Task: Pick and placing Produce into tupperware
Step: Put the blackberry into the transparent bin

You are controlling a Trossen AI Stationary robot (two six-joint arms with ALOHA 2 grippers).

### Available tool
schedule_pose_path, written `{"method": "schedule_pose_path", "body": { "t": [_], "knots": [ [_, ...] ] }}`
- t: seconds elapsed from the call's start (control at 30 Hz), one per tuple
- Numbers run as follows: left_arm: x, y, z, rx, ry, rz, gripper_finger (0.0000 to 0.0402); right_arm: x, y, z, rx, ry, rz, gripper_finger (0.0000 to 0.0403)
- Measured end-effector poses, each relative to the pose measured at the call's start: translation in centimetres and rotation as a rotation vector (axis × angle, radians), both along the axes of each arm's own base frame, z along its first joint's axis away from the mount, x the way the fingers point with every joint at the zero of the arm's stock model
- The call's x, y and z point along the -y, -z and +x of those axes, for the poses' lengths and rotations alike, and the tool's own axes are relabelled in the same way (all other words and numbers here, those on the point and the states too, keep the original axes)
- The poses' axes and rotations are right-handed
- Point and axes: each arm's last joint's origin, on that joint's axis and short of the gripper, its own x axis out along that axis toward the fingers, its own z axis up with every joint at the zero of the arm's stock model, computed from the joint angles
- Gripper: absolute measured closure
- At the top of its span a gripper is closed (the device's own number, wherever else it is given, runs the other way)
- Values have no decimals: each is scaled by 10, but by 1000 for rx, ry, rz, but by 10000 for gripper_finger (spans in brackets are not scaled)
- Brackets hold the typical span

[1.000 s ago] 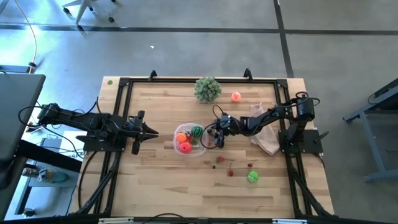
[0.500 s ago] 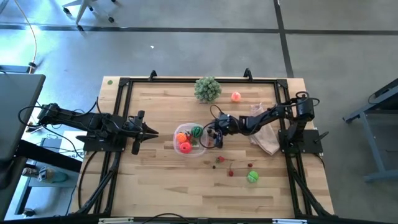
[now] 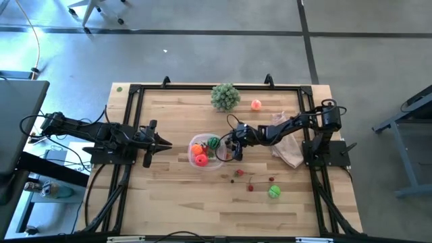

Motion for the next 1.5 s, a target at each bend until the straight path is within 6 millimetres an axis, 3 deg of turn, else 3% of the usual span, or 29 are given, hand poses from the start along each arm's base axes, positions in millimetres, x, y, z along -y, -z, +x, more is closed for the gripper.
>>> {"method": "schedule_pose_path", "body": {
  "t": [0.87,1.5],
  "knots": [
    [0,0,0,0,0,0,355,1,-1,0,11,15,-14,294],
    [0,0,0,0,0,0,355,5,-5,-1,13,101,-61,298]
  ]
}}
